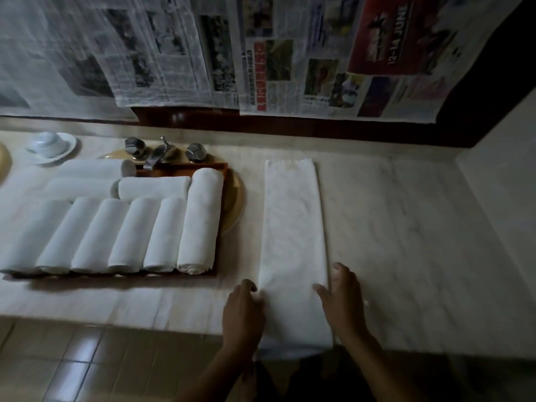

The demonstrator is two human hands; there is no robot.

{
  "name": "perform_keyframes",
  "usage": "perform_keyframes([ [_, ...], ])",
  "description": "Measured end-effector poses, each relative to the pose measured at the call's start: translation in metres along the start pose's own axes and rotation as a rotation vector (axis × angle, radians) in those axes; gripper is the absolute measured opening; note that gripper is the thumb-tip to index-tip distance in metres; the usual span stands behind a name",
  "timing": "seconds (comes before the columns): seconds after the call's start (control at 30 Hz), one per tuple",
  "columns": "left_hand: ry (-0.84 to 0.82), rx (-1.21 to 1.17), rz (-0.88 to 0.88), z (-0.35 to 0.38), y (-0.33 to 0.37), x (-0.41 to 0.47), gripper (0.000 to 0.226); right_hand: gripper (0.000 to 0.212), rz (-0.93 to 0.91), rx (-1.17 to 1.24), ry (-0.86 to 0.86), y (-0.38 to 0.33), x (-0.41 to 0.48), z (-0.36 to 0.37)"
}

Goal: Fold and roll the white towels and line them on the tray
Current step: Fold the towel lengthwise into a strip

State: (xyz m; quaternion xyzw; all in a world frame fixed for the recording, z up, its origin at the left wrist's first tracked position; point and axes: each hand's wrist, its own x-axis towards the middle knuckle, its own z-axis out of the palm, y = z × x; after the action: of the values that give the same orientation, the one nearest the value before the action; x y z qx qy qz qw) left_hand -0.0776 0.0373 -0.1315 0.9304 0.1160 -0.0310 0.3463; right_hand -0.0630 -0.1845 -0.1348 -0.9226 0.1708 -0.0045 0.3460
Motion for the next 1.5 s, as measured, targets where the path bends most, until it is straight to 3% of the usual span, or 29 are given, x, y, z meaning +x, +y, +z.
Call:
perform_keyframes([
  [0.1,0.040,0.106,0.286,0.011,0.008,-0.003,0.037,0.056,-0.267,-0.186,0.083,0.011,-0.020,0.014],
  [0.17,-0.019,0.193,0.453,0.024,0.012,0.001,0.045,0.054,-0.413,-0.331,0.074,0.013,-0.024,0.026],
  [0.27,-0.142,0.269,0.600,0.040,0.001,0.017,0.057,0.057,-0.447,-0.452,-0.024,0.011,-0.020,0.038],
  [0.8,-0.190,0.440,0.608,0.059,0.046,0.201,0.061,0.058,-0.449,-0.498,-0.011,-0.026,0.160,0.046],
  [1.03,-0.132,0.534,0.675,0.056,0.065,0.262,0.059,0.047,-0.466,-0.535,0.010,-0.039,0.219,0.054],
  [1.13,-0.025,0.455,0.569,0.047,0.070,0.244,0.058,0.051,-0.431,-0.486,0.073,-0.039,0.200,0.042],
  [1.23,0.034,0.257,0.477,0.039,0.060,0.166,0.055,0.058,-0.376,-0.414,0.080,-0.031,0.130,0.038],
  [1.37,-0.130,0.232,0.600,0.048,0.019,0.065,0.057,0.061,-0.438,-0.468,0.019,-0.006,0.028,0.047],
  [1.5,-0.153,0.237,0.538,0.041,-0.009,0.078,0.059,0.058,-0.389,-0.517,-0.015,0.016,0.023,0.030],
])
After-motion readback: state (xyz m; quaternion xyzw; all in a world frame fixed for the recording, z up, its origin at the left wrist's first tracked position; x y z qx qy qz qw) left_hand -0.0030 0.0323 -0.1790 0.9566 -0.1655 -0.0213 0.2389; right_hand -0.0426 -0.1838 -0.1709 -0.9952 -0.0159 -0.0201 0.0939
